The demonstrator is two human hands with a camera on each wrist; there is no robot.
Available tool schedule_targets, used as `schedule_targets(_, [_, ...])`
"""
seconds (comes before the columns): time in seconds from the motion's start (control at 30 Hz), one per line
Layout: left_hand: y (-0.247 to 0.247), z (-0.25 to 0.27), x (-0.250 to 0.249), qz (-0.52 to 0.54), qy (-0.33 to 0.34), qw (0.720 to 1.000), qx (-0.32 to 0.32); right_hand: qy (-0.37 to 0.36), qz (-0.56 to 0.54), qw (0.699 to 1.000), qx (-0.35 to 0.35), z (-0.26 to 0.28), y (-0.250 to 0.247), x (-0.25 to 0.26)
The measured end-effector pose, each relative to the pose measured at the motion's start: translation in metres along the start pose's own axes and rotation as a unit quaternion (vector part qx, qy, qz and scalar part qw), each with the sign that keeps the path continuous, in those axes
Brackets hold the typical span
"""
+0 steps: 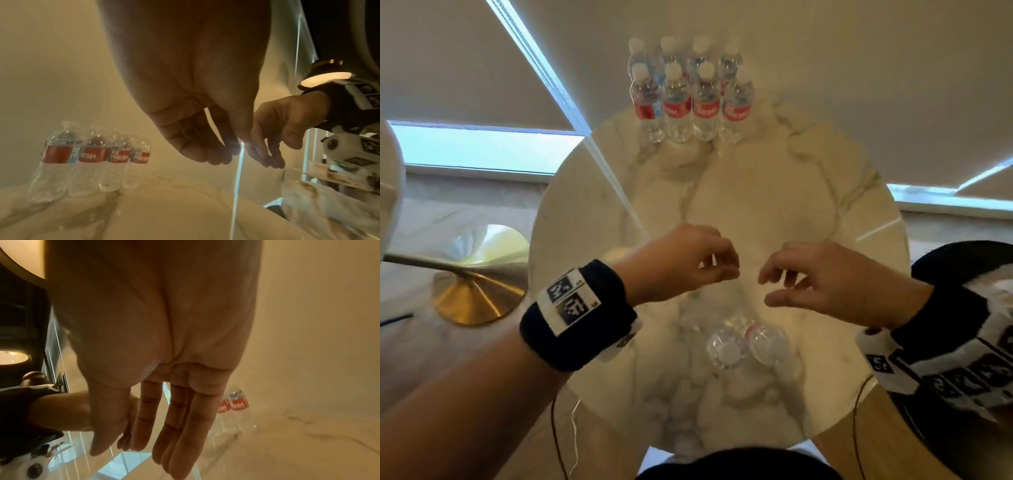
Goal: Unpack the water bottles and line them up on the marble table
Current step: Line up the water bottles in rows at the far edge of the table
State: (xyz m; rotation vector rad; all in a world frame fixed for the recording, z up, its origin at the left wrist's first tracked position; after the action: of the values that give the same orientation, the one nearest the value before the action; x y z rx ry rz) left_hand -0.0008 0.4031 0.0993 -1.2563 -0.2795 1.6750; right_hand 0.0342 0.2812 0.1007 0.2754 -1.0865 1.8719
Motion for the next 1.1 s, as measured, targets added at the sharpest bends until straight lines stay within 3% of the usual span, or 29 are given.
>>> schedule_targets(0.07, [0.037, 0.019, -0.011, -0.001, 0.000, 0.998, 0.069, 0.007, 0.015, 0.999, 0.044, 0.018, 0.036, -0.001])
schedule_targets(0.17, [0.079, 0.036, -0.022, -0.057, 0.013, 0.992, 0.114, 0.010, 0.028, 0.998, 0.061, 0.035, 0.076, -0.006])
schedule_targets(0.27, [0.105, 0.038, -0.030, -0.086, 0.016, 0.987, 0.134, 0.014, 0.067, 0.998, 0.013, 0.037, 0.096, -0.005])
schedule_targets(0.4, [0.099, 0.024, -0.033, -0.078, 0.019, 0.993, 0.092, 0.050, 0.064, 0.995, -0.065, 0.033, 0.083, -0.010])
schedule_targets(0.53, [0.064, -0.013, -0.026, -0.070, 0.016, 0.997, 0.036, 0.115, 0.028, 0.981, -0.154, 0.029, 0.029, -0.038])
schedule_targets(0.77, [-0.037, -0.137, 0.007, -0.047, 0.006, 0.995, -0.086, 0.186, 0.048, 0.951, -0.241, -0.032, -0.113, -0.107])
schedule_targets(0.93, [-0.111, -0.215, 0.036, -0.091, -0.034, 0.990, -0.102, 0.202, 0.054, 0.938, -0.277, -0.087, -0.203, -0.155])
schedule_targets(1.1, [-0.158, -0.258, 0.057, -0.098, -0.066, 0.989, -0.088, 0.191, 0.039, 0.937, -0.290, -0.125, -0.264, -0.179])
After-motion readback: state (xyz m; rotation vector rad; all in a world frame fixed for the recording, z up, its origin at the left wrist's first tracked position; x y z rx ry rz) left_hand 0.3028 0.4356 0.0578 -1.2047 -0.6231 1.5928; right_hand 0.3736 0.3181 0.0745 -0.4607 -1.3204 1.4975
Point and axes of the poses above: each hand's wrist, its own z-axis away from the middle knuckle, its own y-axis out of the palm, x = y × z, the point moved 10 cm from there along -z, towards the middle knuckle, and after that the axes turned 10 degrees about x, right-handed, at the moved point
